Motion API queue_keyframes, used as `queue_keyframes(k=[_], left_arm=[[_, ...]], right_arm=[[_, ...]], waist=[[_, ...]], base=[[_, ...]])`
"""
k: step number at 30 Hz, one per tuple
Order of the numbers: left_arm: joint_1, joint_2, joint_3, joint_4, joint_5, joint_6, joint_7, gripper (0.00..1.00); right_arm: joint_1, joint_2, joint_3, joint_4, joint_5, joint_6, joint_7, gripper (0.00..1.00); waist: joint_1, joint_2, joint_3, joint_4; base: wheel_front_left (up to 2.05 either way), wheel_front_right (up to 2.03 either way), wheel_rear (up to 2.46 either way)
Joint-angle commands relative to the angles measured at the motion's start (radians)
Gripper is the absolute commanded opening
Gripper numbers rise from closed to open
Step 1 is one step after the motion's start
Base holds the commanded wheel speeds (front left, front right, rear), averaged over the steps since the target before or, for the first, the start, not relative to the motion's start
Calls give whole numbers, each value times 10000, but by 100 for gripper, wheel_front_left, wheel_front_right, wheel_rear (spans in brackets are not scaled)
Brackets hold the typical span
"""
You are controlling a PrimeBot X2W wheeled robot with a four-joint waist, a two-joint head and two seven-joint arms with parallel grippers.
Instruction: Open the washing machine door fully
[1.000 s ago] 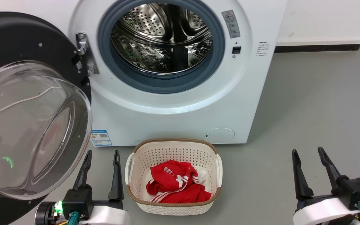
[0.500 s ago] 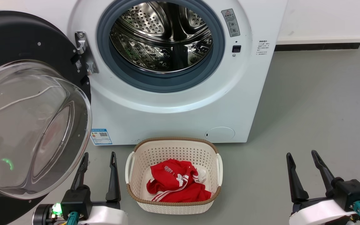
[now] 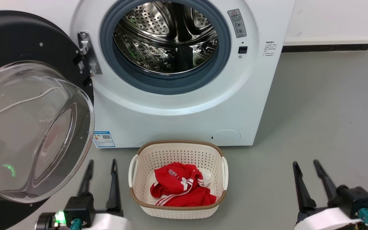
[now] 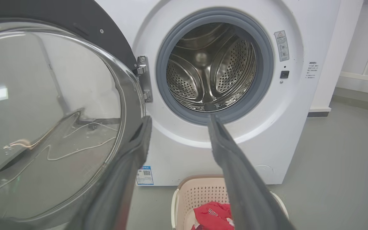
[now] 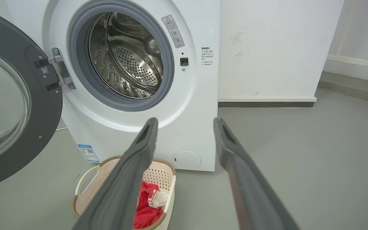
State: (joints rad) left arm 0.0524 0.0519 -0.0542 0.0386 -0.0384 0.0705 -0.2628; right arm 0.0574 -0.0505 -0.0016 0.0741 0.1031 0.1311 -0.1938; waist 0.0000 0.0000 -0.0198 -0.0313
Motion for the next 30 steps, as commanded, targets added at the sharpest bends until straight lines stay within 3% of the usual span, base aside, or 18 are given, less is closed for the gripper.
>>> queue_keyframes(k=[1,30], left_arm=[[16,-2,-2,56,-20,-8,3,0],[-516,-3,553,841,-5363,-690,1286,0]], right_arm=[[26,0,11,48,18,0,8,0],[-503,-196,-118,683,5349,-1,847,0]], waist=[[0,0,0,1],[0,0,51,69]], base=[[0,0,0],[0,0,0]])
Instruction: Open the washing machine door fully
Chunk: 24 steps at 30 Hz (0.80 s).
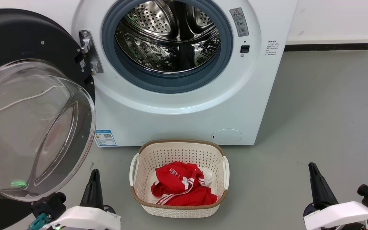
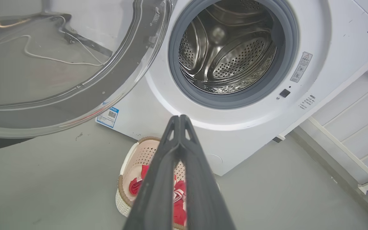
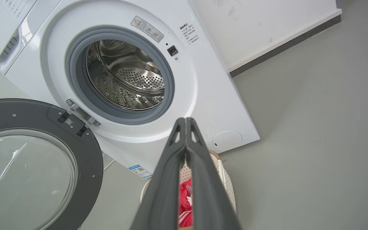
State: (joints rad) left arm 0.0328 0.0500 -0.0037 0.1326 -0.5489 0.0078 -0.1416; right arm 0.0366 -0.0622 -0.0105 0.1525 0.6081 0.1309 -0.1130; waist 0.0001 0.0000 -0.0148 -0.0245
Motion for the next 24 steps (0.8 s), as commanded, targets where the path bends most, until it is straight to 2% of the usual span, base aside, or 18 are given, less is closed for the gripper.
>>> queue_keyframes(k=[1,24], left_arm=[[-340,16,67,-80,-423,-87,108,0],[-726,19,431,308,-3741,-521,906,0]], right_arm=[[-315,-82,-37,-87,457,1,71,0],[-713,-135,-216,225,3694,0,668,0]], waist=[[-1,0,3,4],[-1,0,45,61]], base=[[0,0,0],[0,0,0]])
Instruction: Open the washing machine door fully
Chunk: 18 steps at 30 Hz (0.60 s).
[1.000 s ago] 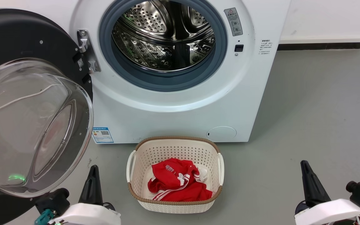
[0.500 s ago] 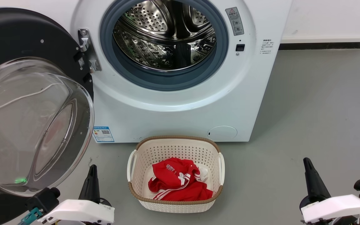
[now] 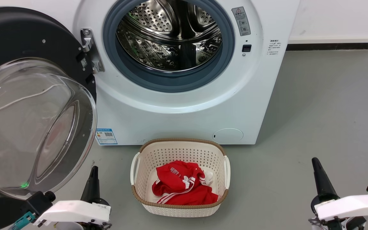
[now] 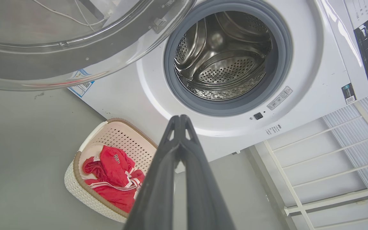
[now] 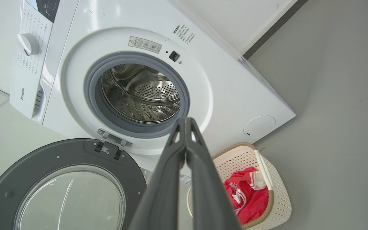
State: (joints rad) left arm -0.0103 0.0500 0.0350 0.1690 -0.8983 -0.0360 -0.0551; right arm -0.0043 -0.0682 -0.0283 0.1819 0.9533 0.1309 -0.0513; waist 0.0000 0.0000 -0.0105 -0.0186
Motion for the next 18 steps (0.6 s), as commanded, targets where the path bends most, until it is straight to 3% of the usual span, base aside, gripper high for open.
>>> queue_keyframes(k=[1,18], left_arm=[[-309,19,59,-40,-375,-103,76,0],[-526,18,280,193,-2373,-359,552,0]], right_arm=[[-315,-77,-46,-56,370,0,80,0],[-531,-82,-188,144,2295,0,460,0]], waist=[[0,0,3,5],[0,0,34,48]], base=[[0,0,0],[0,0,0]])
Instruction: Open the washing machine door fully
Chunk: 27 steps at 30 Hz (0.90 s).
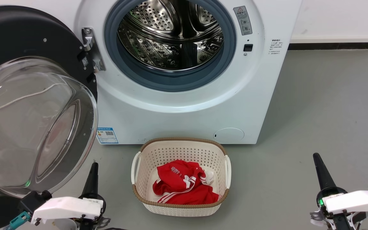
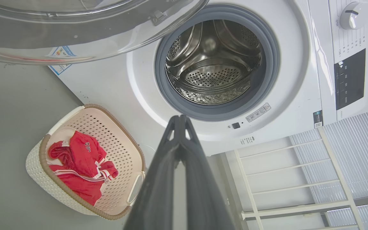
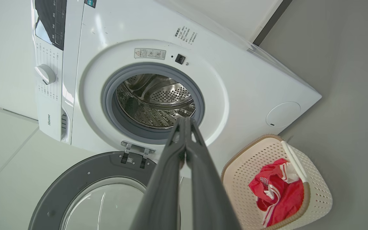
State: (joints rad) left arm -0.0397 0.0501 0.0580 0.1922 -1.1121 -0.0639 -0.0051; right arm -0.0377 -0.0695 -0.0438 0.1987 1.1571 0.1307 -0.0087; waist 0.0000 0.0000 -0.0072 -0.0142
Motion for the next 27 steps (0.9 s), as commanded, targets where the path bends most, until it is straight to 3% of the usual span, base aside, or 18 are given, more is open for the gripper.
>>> queue_keyframes(k=[1,27], left_arm=[[-246,16,60,-26,-348,-93,85,0],[-529,15,333,271,-2766,-415,671,0]], right_arm=[[-211,-68,-41,-15,363,2,59,0],[-510,-40,-249,221,2655,1,563,0]], waist=[[0,0,4,5],[0,0,49,68]], base=[[0,0,0],[0,0,0]])
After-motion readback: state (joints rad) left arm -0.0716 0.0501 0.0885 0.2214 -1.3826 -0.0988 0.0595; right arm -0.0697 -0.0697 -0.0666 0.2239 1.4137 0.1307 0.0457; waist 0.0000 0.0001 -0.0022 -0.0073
